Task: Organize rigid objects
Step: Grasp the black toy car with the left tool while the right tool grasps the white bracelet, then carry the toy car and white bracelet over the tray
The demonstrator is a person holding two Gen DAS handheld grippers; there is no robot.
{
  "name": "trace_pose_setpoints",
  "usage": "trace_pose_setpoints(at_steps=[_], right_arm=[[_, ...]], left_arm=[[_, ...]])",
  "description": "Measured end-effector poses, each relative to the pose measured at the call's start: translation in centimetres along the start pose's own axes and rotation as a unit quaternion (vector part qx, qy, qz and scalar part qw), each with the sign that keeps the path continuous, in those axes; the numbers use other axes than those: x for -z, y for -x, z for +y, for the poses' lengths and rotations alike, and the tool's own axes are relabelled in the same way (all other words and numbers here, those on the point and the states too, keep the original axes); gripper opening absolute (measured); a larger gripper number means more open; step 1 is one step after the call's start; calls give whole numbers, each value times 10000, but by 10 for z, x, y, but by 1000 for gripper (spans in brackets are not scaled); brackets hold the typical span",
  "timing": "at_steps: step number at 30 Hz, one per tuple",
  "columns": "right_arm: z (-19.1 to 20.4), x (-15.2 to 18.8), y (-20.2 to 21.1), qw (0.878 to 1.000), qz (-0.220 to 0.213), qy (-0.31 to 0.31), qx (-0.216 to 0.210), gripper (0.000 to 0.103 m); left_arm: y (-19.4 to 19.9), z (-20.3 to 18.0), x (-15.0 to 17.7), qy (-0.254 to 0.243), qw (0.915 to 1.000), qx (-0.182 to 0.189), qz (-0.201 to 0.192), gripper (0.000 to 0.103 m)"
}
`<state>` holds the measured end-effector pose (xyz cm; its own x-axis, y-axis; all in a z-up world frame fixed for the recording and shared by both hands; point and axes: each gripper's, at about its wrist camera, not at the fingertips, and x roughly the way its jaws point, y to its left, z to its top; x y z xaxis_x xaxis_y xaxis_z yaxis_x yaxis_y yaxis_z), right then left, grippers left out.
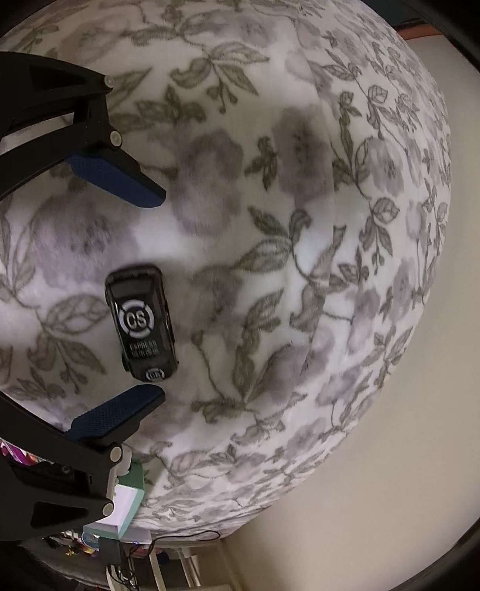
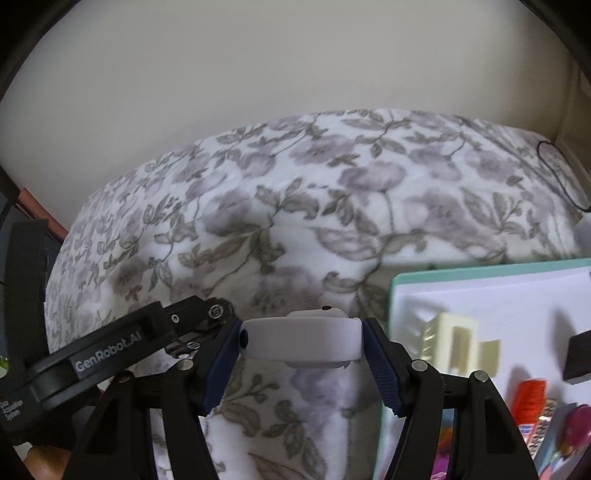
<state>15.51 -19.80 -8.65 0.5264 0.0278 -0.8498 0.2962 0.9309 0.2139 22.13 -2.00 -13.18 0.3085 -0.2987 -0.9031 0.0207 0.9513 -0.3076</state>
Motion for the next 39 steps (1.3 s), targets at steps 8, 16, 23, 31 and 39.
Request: trace_pose_setpoints(at_steps=[8, 16, 23, 31, 39], right_arm=[[-9, -5, 11, 9997, -147, 68, 181, 67], [-21, -10, 23, 9994, -291, -74, 157, 67], [-28, -10, 25, 9993, -291, -144, 162, 67], [-32, -9, 24, 9992, -271, -234, 155, 67], [-33, -9, 23, 9992, -250, -278, 153, 67]], left_arm=[[-5, -9, 3, -157, 9996, -204, -100, 97], [-10, -25, 6, -510, 9971, -553, -146, 97], [-21, -43, 13, -885, 9892, -1149, -210, 97], [-22, -48, 15, -860, 9883, -1232, -244, 89], [-15, -57, 19, -938, 9883, -1179, -251, 77]])
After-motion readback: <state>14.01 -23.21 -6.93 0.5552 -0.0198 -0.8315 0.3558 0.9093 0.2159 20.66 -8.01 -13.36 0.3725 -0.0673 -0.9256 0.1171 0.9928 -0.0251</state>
